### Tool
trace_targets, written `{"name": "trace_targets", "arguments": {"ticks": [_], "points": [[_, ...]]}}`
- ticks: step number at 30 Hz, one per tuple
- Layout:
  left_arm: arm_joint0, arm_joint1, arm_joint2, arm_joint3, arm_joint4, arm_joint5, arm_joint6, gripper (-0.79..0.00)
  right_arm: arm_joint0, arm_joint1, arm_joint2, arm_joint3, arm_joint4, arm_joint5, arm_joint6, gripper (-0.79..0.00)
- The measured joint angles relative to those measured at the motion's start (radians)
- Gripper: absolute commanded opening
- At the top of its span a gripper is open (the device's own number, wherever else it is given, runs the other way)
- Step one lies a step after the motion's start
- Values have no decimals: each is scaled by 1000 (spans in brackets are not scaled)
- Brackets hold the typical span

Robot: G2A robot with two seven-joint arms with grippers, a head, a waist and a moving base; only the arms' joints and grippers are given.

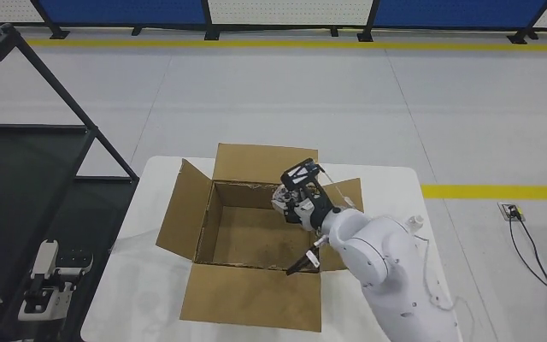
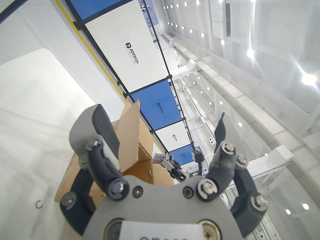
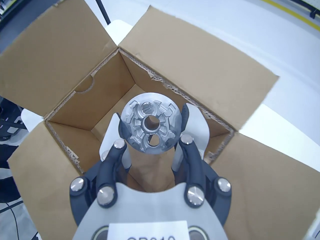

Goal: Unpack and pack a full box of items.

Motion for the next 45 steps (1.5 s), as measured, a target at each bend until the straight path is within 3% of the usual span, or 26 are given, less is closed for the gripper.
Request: {"name": "trace_targets", "arguments": {"ticks": [8,14,17,25,45], "points": [[0,0,0,0,0,0,0,0,-303,54,426,-379,170,-126,98,-785],[0,0,0,0,0,0,0,0,-514,75,684,-479,255,-198,122,-785],[0,0,0,0,0,0,0,0,-600,81,752,-477,265,-215,119,-785],[0,0,0,0,0,0,0,0,-706,98,750,-383,182,-259,113,-785],[0,0,0,0,0,0,0,0,-608,134,601,-70,-36,-216,70,-785]]}}
